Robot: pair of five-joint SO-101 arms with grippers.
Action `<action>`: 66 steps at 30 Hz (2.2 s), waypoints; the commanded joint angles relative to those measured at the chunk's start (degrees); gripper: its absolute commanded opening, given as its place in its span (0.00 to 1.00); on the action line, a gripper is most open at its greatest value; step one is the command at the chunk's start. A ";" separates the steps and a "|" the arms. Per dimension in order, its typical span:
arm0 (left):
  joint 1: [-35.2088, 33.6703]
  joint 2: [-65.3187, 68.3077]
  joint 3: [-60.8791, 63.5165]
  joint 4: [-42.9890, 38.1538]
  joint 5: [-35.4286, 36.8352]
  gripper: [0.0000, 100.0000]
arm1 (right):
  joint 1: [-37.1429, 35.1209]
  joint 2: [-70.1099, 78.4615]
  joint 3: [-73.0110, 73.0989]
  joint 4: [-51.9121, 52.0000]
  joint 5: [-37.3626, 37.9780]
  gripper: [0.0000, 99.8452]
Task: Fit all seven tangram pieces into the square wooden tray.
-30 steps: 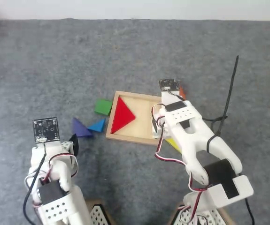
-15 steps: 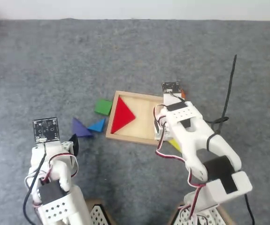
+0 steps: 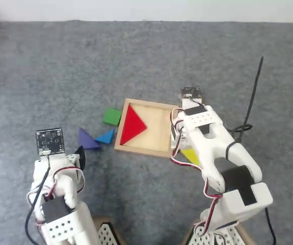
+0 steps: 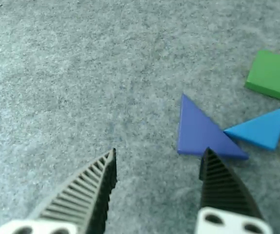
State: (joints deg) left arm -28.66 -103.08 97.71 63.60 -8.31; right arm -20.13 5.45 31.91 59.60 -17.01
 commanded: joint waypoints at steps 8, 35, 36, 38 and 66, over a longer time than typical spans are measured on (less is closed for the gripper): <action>0.18 -0.97 -1.27 0.18 0.44 0.27 | 1.19 -13.14 -1.85 0.04 0.00 0.13; 0.18 -0.97 -1.27 0.18 0.44 0.27 | 0.66 -9.98 -7.56 -6.46 16.62 0.18; 0.18 -0.97 -1.27 0.18 0.44 0.27 | -0.04 -8.84 -7.65 -7.43 14.86 0.22; 0.18 -0.97 -1.27 0.18 0.44 0.27 | -0.48 -6.37 -8.26 -9.98 12.04 0.30; 0.26 -0.97 -1.27 0.18 0.44 0.27 | -3.30 1.01 -11.52 -13.85 9.49 0.38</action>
State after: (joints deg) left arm -28.66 -103.08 97.71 63.60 -8.31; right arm -26.37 6.86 23.30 46.24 -5.67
